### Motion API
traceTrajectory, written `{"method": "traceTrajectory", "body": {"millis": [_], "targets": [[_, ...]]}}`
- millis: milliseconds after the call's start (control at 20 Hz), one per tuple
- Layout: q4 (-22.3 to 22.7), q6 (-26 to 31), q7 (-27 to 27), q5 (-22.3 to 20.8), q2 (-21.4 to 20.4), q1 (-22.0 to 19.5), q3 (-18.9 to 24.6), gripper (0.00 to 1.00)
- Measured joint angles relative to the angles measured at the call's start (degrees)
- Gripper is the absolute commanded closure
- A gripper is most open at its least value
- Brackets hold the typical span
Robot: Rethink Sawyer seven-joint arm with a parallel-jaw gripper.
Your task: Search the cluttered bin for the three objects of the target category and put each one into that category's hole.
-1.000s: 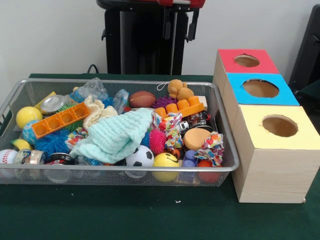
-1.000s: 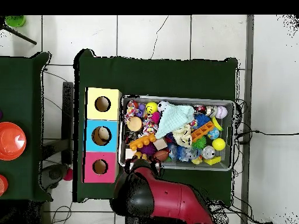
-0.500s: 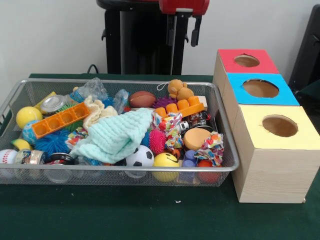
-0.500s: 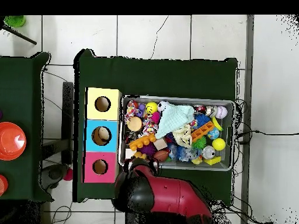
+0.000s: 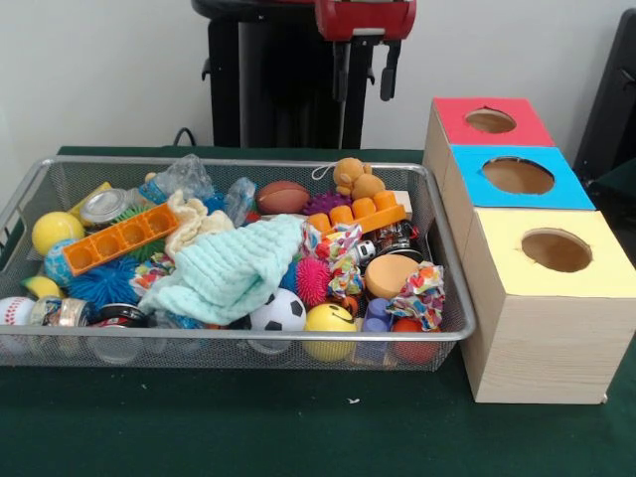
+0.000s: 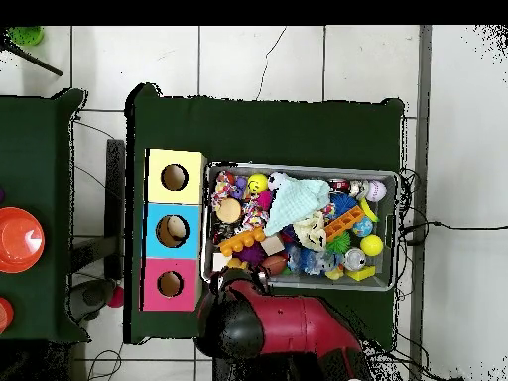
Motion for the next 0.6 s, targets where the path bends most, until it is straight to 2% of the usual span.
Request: {"method": "traceTrajectory", "body": {"millis": [250, 600], "targets": [[-0.02, -0.01, 0.00, -1.89, 0.73, -1.80, 2.95, 0.00], [-0.03, -0.41, 0.00, -3.80, 3.88, -2.10, 3.94, 0.00]]}}
